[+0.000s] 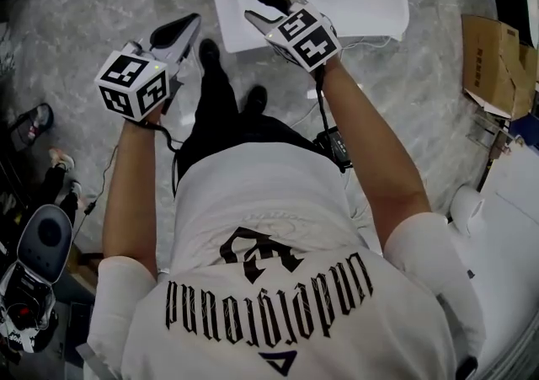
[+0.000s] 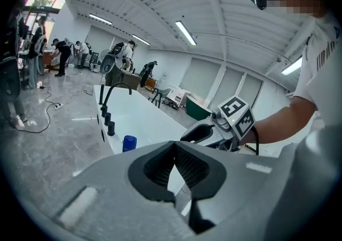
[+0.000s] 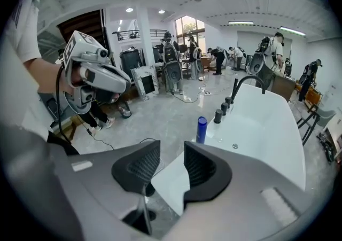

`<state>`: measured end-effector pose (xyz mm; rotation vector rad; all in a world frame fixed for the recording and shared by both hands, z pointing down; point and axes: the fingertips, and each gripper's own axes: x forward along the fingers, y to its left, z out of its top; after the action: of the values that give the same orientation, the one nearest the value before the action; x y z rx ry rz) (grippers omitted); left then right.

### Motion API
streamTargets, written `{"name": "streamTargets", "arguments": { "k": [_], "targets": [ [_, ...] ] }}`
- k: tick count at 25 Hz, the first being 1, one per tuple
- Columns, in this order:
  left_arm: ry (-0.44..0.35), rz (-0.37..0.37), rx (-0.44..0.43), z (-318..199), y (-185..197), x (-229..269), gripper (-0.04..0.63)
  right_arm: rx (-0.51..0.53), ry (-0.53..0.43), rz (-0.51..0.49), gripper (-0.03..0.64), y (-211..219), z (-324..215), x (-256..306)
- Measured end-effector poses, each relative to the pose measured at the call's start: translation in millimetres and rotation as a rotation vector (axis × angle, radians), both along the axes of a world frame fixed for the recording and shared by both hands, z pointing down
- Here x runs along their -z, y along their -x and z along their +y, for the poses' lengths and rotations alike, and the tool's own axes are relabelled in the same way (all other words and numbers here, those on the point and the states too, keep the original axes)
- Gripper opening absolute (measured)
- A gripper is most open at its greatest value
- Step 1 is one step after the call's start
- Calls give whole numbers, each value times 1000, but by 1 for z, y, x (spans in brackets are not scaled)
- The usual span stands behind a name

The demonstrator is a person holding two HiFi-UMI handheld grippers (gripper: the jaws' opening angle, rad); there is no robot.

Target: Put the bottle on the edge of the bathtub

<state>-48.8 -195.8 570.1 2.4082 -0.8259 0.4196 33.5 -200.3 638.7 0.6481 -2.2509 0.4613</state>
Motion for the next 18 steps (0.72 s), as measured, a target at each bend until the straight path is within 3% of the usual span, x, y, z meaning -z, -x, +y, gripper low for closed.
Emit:
{"name": "streamTargets", "arguments": {
  "k": [8,18],
  "targets": [
    [-82,11,5,54,3,51,8,12,-82,-52,93,7,41,71],
    [-186,5,55,103,-5,130,8,-24,-193,-152,48,-20,82,163]
  ]
}}
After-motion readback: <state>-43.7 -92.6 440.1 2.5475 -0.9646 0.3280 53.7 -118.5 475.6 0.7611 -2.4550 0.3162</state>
